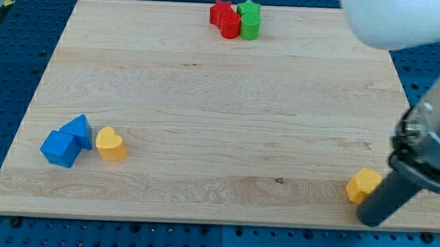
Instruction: Move the blue cube to the parallel left of the yellow hexagon
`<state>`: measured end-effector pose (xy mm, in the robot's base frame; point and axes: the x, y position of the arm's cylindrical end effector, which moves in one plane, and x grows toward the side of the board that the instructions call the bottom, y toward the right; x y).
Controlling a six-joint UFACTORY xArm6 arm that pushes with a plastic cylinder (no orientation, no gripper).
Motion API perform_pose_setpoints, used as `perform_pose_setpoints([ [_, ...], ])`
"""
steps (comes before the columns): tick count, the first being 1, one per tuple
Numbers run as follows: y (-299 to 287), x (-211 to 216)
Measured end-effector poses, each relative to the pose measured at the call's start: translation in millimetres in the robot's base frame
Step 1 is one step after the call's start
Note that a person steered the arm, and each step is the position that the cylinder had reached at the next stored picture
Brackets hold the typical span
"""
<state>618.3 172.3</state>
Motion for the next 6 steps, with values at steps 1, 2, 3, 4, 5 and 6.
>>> perform_pose_setpoints([
  [1, -49.9, 0.0],
  [2, -113.8, 0.7],
  [3, -187.2, 0.2],
  [4, -268.8, 0.2],
  [5, -319.5, 0.1],
  [6, -326.6, -5.5],
])
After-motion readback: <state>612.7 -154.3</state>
